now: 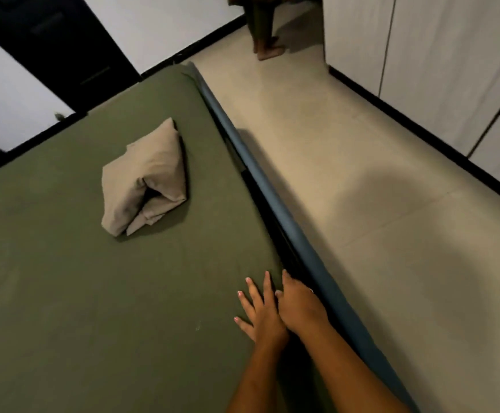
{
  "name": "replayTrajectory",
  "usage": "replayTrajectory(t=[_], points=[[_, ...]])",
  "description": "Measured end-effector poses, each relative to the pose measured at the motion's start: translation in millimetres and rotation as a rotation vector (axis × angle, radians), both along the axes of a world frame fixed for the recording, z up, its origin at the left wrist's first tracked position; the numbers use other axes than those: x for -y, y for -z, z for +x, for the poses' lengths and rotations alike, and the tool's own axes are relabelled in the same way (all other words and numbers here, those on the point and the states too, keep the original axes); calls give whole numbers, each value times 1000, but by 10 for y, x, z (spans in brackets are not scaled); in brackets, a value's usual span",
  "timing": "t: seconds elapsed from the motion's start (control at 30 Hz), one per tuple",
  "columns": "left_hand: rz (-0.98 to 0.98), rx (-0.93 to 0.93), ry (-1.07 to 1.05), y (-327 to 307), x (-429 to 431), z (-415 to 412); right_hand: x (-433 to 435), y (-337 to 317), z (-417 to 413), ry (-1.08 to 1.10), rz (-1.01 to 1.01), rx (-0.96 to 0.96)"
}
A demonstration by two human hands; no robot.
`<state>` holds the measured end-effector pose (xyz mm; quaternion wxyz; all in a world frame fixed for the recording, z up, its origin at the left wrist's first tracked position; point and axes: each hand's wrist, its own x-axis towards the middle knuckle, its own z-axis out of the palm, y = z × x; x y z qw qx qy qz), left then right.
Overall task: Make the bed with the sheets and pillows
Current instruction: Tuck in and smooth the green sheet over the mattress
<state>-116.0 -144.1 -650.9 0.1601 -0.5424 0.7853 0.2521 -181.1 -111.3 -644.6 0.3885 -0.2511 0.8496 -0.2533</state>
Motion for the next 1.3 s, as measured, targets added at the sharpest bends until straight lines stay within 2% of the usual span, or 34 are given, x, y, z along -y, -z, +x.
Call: replayTrajectory(t=[0.1, 0.23, 0.4, 0.63, 0.7, 0.77, 0.9, 1.0, 1.1, 1.3], points=[[-95, 33, -102, 42, -152, -107, -241, -93, -176, -181, 193, 6], [-70, 76, -158, 18, -349, -205, -608, -139, -231, -458, 319, 55], [35, 161, -161, 11, -342, -282, -538, -209, -540, -539, 251, 16], [93, 156, -170, 65, -261, -323, 78, -109, -1058, -731, 189, -137], [-27, 92, -234, -10, -129, -445, 324, -166, -1138, -782, 168, -187], [-278, 54, -264, 24, 175, -653, 659, -228, -1243, -783, 156, -208], [-351, -5, -239, 45, 1129, -1246, 1592, -249, -1682, -683, 106, -287], [-328, 36, -233, -120, 1711, -1615, 2260, -234, -1975, -655, 152, -325], [-105, 76, -227, -240, 2082, -1786, 2729, -196, -2123, -619, 185, -290], [69, 199, -106, -289, 2473, -1999, 3171, -78, -2398, -818, 269, -311]])
